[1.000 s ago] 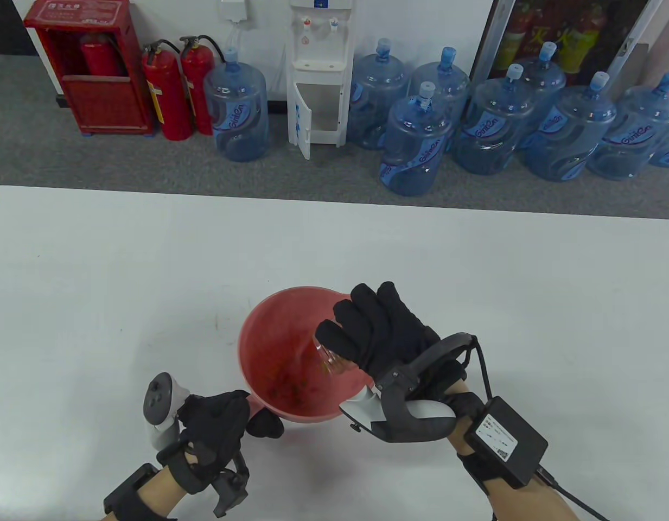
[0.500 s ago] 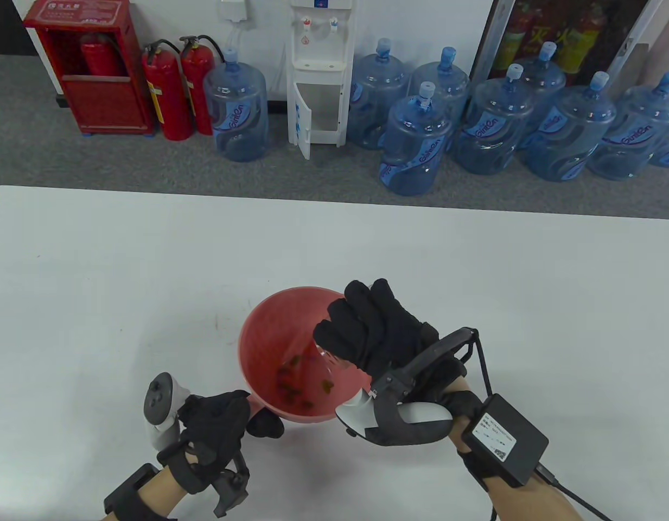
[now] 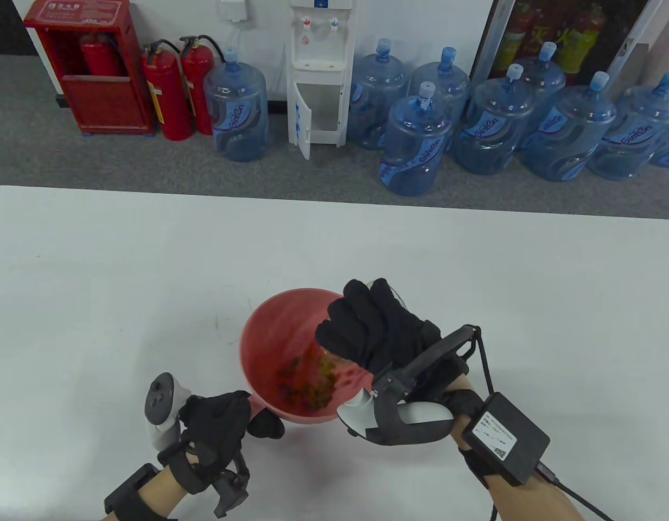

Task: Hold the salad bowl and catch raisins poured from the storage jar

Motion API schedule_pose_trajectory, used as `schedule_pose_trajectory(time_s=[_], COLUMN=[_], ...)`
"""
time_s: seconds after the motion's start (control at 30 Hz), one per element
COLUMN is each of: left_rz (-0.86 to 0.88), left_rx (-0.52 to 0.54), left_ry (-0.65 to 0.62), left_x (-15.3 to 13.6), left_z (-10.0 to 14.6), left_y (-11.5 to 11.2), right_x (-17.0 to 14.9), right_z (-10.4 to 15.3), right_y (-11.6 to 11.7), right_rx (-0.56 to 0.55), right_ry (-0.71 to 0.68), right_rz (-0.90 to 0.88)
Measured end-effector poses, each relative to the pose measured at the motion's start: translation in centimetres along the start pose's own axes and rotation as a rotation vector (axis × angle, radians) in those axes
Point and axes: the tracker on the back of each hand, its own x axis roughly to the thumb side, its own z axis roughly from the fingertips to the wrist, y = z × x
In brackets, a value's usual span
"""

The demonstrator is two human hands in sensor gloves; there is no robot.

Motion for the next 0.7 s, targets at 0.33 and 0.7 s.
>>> schedule_pose_trajectory(time_s=[0.33,0.7], left_rz=[-0.005,-0.005], left_rx=[0.002,0.010], left_ry=[-0.006,-0.011], left_x=[0.1,0.1], left_z=[0.0,0.0], left_y=[0.0,0.1], right_x=[-0.2,-1.2], right_z=[0.3,1.5], right_y=[0.3,1.4], right_rx=[0.007,0.033], right_ry=[0.047,0.197], right_rz=[-0.044,-0.195])
